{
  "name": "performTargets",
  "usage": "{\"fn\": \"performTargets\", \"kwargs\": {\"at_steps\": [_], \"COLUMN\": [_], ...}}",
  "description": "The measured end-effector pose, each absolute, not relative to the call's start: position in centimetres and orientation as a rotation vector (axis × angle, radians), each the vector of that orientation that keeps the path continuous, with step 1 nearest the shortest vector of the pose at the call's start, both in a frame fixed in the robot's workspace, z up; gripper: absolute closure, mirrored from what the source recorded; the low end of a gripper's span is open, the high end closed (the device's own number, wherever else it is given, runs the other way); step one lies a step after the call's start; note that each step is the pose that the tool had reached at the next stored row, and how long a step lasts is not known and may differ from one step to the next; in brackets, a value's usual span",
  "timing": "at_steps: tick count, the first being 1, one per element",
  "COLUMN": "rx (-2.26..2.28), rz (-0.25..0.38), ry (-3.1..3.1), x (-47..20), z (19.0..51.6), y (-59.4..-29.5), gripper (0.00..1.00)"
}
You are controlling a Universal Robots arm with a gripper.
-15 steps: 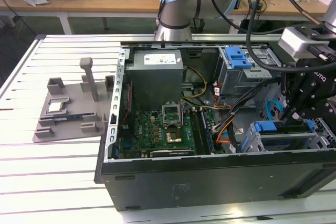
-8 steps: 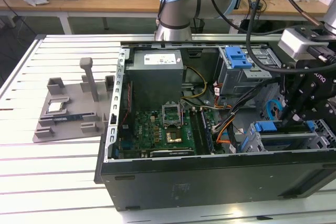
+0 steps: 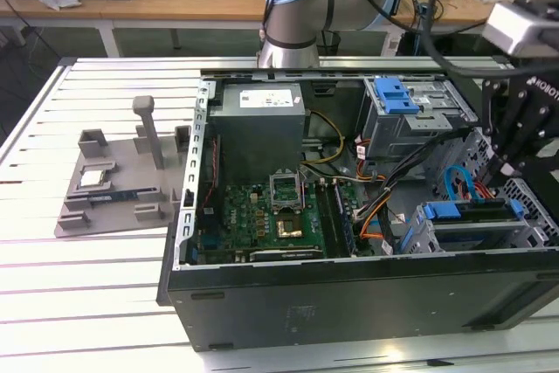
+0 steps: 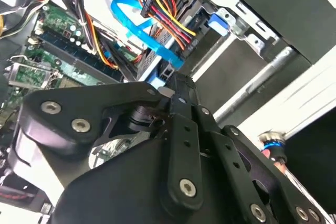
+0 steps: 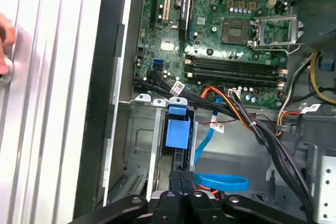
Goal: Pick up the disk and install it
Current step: 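Insert the second disk wire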
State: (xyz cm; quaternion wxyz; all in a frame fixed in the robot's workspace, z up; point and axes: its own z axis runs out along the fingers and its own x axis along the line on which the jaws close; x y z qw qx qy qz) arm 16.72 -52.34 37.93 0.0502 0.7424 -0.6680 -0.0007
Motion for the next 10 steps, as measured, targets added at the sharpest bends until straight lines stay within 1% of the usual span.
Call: {"fn": "performTargets", "kwargs": {"at_steps": [1, 3, 10], "rx": [2.261, 2.261, 2.261], "rz": [-0.002, -0.002, -0.002], "ry": [-2.034, -2.034, -2.034], "x": [16.72, 16.72, 16.72], "z": [38.25, 38.71, 38.78], "y": [-52.33, -52.33, -52.33], "gripper": [0.89, 0.89, 0.89]}}
